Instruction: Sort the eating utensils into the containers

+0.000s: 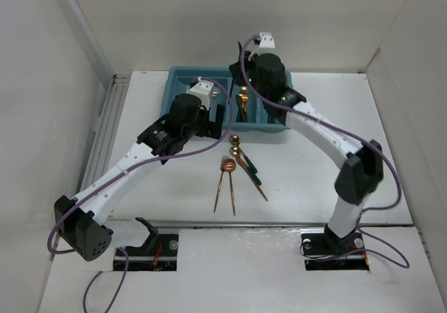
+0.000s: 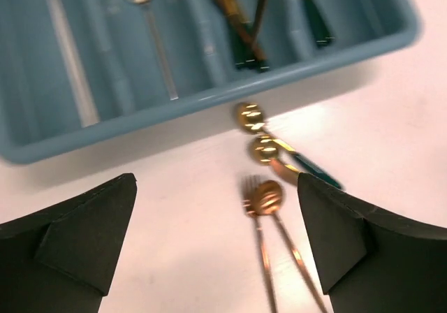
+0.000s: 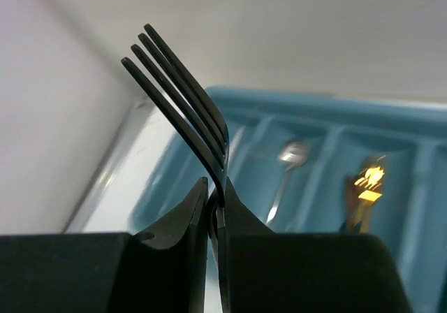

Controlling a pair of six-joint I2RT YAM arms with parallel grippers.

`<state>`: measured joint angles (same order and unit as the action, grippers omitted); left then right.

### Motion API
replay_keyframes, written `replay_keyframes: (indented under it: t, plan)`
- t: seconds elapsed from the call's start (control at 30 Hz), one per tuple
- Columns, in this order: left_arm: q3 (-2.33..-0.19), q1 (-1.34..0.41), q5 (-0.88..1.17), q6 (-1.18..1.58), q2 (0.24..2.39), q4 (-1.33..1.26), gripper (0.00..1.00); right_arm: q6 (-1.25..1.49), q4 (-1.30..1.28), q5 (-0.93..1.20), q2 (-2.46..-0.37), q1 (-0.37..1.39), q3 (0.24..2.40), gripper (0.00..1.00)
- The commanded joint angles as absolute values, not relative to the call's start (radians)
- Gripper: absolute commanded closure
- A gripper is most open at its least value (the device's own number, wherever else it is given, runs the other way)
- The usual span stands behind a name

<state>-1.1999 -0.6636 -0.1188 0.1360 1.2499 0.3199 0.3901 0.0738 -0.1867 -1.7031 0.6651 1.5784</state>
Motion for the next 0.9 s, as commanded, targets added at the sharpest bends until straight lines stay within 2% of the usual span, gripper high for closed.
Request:
replay_keyframes:
  t: [0.0, 0.07, 0.2, 0.33, 0.53, 0.57, 0.6, 0.67, 0.87]
  plan:
    - [-1.206, -0.638, -0.305, 0.150, 1.242, 0.368, 0.00, 0.292, -0.044, -0.180, -1.886, 0.563, 1.806, 1.00]
    - [-1.197, -0.638, -0.331, 0.150, 1.243, 0.377, 0.00, 0.276, -0.169, -0.167, -1.981, 0.539, 1.975, 1.00]
    - [-1.173, -0.601, -0.342, 0.150, 1.243, 0.388, 0.00, 0.250, -0.325, -0.158, -2.190, 0.503, 2.170, 1.00]
    - [-1.173, -0.575, -0.331, 0.150, 1.262, 0.388, 0.00, 0.250, -0.337, -0.112, -2.289, 0.494, 2.189, 1.00]
    - [-1.164, -0.554, -0.302, 0.152, 1.284, 0.407, 0.00, 0.272, -0.365, -0.121, -2.289, 0.494, 2.115, 0.98]
    - [-1.164, -0.554, -0.292, 0.152, 1.284, 0.416, 0.00, 0.281, -0.374, -0.121, -2.298, 0.485, 2.115, 0.84]
    - [-1.164, -0.545, -0.291, 0.152, 1.284, 0.416, 0.00, 0.281, -0.374, -0.121, -2.298, 0.485, 2.115, 0.76]
    - [-1.164, -0.545, -0.282, 0.152, 1.293, 0.416, 0.00, 0.281, -0.400, -0.130, -2.287, 0.485, 2.115, 0.44]
    - [-1.173, -0.545, -0.297, 0.152, 1.302, 0.425, 0.00, 0.255, -0.401, -0.213, -2.133, 0.485, 2.062, 0.38]
